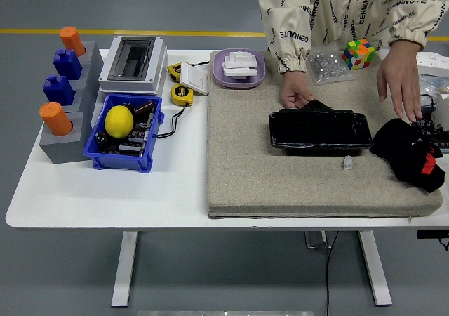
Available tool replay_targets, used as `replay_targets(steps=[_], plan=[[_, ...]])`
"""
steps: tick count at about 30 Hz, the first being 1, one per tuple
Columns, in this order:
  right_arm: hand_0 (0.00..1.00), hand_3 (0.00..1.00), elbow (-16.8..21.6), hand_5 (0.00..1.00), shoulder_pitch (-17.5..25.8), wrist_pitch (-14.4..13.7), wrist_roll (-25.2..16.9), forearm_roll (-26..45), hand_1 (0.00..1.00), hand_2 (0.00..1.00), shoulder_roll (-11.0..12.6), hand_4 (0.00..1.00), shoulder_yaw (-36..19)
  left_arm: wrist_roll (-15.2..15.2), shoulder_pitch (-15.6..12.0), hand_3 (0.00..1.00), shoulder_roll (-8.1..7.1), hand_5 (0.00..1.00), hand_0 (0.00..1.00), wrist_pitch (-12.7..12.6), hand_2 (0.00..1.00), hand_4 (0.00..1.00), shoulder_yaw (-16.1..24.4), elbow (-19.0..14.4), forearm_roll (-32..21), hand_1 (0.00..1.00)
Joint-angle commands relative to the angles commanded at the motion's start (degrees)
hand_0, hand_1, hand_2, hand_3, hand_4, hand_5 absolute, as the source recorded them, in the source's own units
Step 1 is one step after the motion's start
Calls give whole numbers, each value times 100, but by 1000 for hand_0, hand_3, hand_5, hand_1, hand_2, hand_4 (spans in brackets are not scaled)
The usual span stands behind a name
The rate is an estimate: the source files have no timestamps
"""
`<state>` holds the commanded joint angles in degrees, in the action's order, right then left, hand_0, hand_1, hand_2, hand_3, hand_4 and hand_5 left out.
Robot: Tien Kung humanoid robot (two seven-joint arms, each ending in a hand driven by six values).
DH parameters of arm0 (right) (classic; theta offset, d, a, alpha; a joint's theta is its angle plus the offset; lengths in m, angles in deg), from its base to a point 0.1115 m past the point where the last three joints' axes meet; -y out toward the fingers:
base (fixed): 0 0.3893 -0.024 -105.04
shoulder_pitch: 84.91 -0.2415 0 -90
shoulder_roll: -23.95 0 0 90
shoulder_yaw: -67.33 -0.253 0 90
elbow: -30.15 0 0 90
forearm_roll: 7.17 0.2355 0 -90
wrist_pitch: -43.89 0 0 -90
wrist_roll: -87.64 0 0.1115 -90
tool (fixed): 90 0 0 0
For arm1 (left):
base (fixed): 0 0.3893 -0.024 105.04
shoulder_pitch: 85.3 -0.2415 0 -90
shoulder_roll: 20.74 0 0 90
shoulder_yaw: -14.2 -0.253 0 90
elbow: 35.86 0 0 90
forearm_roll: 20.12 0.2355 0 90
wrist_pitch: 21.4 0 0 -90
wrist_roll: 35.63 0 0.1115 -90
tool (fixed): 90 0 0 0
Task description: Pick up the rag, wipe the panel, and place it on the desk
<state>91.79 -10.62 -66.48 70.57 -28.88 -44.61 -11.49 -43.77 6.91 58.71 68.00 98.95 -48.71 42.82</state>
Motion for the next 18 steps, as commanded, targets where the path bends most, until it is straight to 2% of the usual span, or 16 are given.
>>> replay_targets(steps=[2, 9, 10, 15, 16, 18], plan=[[870, 842, 64, 998, 36, 292, 113, 479, 838, 857, 6, 998, -123, 0, 0, 561, 4, 438, 610, -1, 655, 626, 2, 0, 2, 640], [856, 829, 174, 998, 117, 1070, 399, 1402, 820, 843, 7, 998, -321, -1, -3, 561, 12, 437, 611, 0, 654, 625, 6, -1, 7, 640], [790, 782, 183, 998, 130, 1150, 435, 1480, 745, 796, 11, 998, -339, -1, -4, 561, 13, 437, 610, 0, 655, 625, 4, -2, 7, 640], [790, 782, 194, 998, 174, 1306, 509, 1572, 745, 796, 32, 998, -388, -1, -15, 561, 11, 437, 610, -1, 655, 625, -4, -2, 7, 640], [709, 753, 192, 998, 181, 1320, 525, 1596, 686, 750, 33, 998, -396, -1, -18, 561, 9, 437, 611, -1, 654, 625, -6, -1, 8, 640], [709, 753, 188, 998, 195, 1372, 578, 1686, 686, 750, 35, 998, -422, -1, -25, 561, 7, 437, 611, -2, 654, 625, -13, 2, 7, 640]])
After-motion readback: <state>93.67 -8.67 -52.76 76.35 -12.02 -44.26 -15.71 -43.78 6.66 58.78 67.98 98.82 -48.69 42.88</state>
